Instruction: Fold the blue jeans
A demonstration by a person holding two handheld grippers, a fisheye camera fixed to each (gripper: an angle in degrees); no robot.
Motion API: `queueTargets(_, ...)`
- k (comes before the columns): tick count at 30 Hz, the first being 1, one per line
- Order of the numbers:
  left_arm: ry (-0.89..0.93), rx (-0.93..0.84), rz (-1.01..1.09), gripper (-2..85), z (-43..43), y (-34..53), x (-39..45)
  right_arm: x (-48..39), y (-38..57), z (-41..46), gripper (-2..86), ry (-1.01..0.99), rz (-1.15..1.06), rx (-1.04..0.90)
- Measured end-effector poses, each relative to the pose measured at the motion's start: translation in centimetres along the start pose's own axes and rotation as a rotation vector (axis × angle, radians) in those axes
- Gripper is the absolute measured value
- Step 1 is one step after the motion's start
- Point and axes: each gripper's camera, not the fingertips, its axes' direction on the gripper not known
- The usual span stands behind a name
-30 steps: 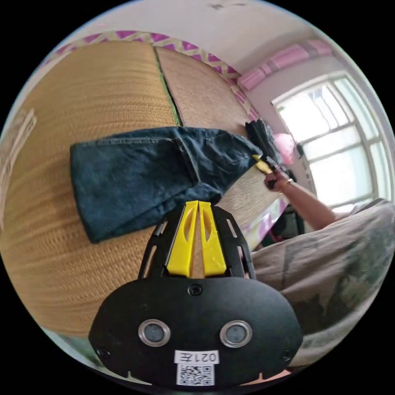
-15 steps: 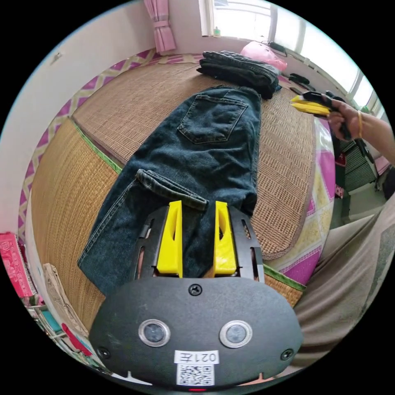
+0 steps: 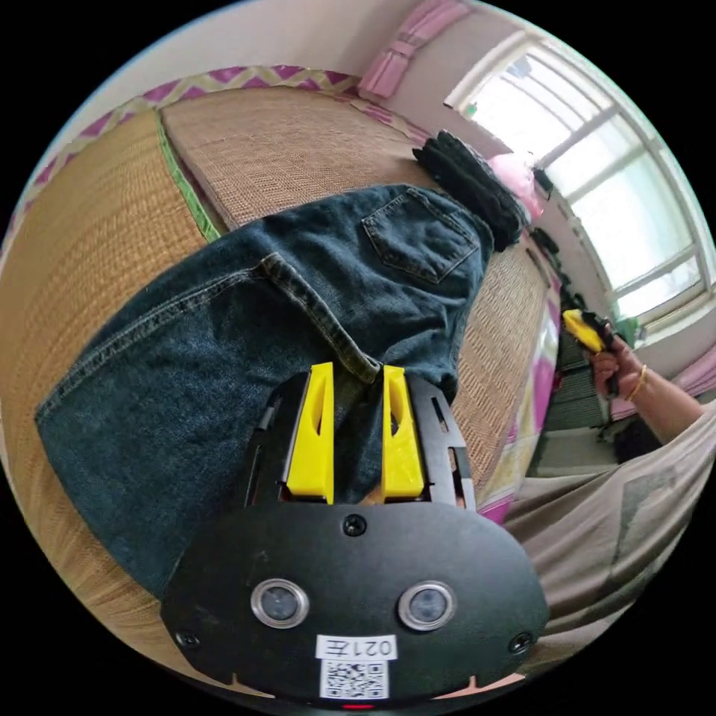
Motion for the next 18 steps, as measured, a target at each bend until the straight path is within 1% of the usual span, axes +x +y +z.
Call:
queueTargets(1,0.038,0.009,-0.03,8.4,-0.2,0.1,-0.9,-0.3,0.3,0.2,-0.1,-0.007,-0.007,-0.007)
queueTargets(3,0.215,0.011,-0.162,5.2,0.0,0.9,-4.7,-0.8,0.8,0.5,-0.2,-0.02,-0.015,-0.015)
queueTargets(5,0.275,0.016,-0.182,4.8,0.2,1.5,-6.1,-1.4,1.6,0.8,-0.4,-0.03,-0.026,-0.018)
queueTargets(6,0.26,0.019,-0.147,4.7,0.0,1.6,-5.8,-1.8,2.3,0.8,-0.4,-0.032,-0.035,-0.017)
queueTargets(7,0.235,0.02,-0.115,4.9,-0.2,1.5,-5.3,-2.3,3.0,0.8,-0.4,-0.034,-0.044,-0.011)
queueTargets(9,0.036,0.004,0.053,6.0,-0.6,1.1,-1.6,-2.8,4.4,0.7,-0.5,-0.043,-0.051,0.005)
queueTargets(10,-0.015,-0.012,0.1,6.4,-0.4,0.9,-0.5,-3.0,5.4,0.5,-0.5,-0.05,-0.05,0.023)
queueTargets(12,-0.205,-0.077,0.226,7.7,1.0,0.5,3.0,-3.2,7.1,0.1,-0.6,-0.063,-0.037,0.056)
queueTargets(15,-0.353,-0.105,0.294,8.0,2.6,1.3,5.3,-3.2,9.7,-0.7,-0.6,-0.081,0.002,0.093)
queueTargets(18,-0.438,-0.104,0.335,8.1,3.5,2.6,6.2,-3.3,11.6,-1.8,-0.6,-0.07,0.03,0.114)
